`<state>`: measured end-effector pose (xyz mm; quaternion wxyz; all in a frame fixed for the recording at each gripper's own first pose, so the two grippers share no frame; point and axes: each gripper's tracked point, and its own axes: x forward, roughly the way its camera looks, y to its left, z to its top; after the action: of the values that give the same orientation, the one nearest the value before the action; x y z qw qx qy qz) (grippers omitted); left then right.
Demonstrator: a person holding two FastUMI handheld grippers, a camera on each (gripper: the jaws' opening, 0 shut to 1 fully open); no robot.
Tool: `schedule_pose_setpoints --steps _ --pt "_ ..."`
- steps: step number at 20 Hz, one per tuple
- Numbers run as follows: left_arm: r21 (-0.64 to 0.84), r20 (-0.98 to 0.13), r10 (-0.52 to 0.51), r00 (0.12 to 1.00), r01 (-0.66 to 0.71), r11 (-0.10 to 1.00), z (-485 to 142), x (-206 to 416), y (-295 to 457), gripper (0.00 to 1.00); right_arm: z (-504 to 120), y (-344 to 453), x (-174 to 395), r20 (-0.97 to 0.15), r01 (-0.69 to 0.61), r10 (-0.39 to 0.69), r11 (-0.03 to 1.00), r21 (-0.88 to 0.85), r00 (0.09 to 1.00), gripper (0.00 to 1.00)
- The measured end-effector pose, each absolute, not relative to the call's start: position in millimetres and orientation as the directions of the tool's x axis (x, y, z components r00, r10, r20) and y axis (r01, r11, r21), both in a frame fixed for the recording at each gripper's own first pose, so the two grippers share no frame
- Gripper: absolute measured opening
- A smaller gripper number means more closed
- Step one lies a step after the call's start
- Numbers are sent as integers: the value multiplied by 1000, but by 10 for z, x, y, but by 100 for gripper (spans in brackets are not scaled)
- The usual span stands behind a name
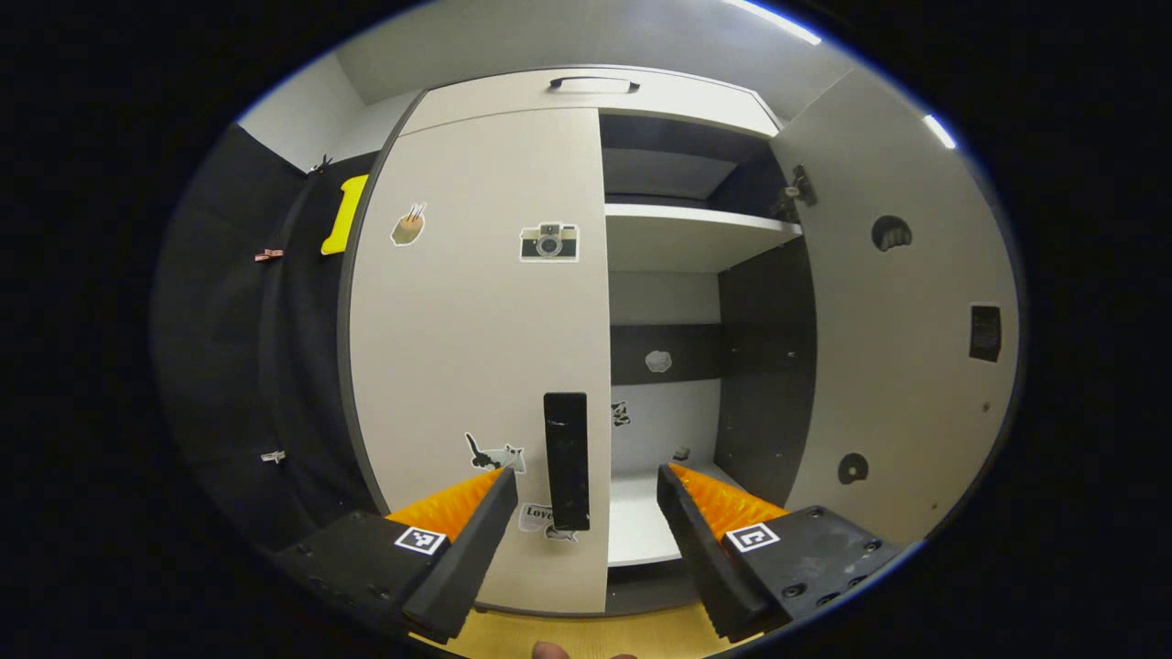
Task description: Open the right door of the double-door shoe cabinet with the right hand, and open the left door with the left hand.
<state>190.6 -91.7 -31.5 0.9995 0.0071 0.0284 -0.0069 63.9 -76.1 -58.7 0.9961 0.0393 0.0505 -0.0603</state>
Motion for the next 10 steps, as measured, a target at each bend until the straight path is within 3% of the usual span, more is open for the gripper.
schedule_pose_setpoints --steps 5,10 --pt "23 -68 25 997 -23 999 -478 2344 -782 82 -557 -877 619 -78 135 -134 991 0 988 93" --pt "37 -109 39 993 -36 999 -666 2558 -765 55 -511 -883 627 -59 134 -134 991 -7 989 93"
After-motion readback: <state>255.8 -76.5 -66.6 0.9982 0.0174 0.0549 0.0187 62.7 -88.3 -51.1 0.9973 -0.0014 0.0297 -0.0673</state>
